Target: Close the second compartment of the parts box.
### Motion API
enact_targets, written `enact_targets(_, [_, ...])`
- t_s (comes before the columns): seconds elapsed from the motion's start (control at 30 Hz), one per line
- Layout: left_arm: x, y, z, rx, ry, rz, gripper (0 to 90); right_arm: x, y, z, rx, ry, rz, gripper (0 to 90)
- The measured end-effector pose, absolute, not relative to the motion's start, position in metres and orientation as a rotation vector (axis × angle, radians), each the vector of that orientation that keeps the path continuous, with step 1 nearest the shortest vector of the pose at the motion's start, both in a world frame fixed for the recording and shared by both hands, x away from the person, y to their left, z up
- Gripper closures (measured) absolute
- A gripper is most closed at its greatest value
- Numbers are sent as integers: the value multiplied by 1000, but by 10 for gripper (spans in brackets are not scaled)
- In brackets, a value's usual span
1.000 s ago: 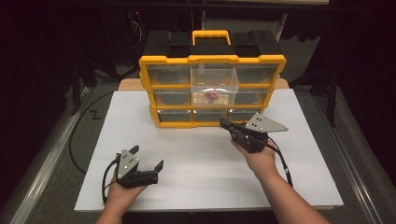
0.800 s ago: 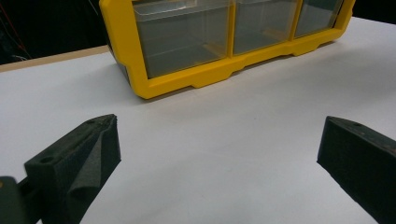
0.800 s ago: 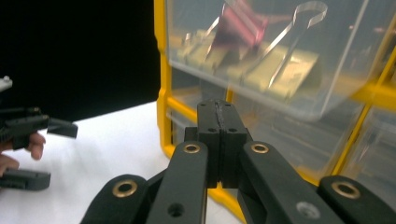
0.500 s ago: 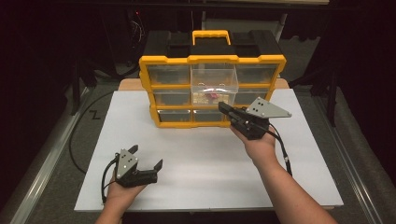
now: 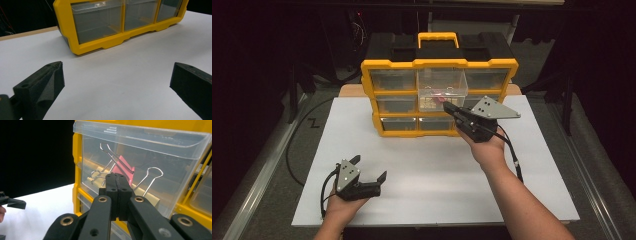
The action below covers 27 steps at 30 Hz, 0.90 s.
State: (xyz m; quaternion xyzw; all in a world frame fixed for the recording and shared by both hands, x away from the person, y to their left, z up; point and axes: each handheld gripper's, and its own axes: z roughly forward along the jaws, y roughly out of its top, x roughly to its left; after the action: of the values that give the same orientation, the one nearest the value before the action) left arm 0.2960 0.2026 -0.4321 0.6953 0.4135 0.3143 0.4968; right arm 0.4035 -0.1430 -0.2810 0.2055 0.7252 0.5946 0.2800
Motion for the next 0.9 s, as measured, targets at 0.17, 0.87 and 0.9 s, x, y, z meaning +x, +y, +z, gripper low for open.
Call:
enact_targets(0.17, [296, 203, -432, 1684, 998, 758, 2, 409, -140, -280, 558, 1938, 1590, 900])
enact_targets(0.87, [295, 204, -432, 1679, 999, 746, 3, 440, -131, -271, 618, 1921, 1533, 900])
enact_targets(0.9, [295, 204, -432, 1683, 998, 746, 3, 441, -130, -271, 620, 1921, 1532, 900])
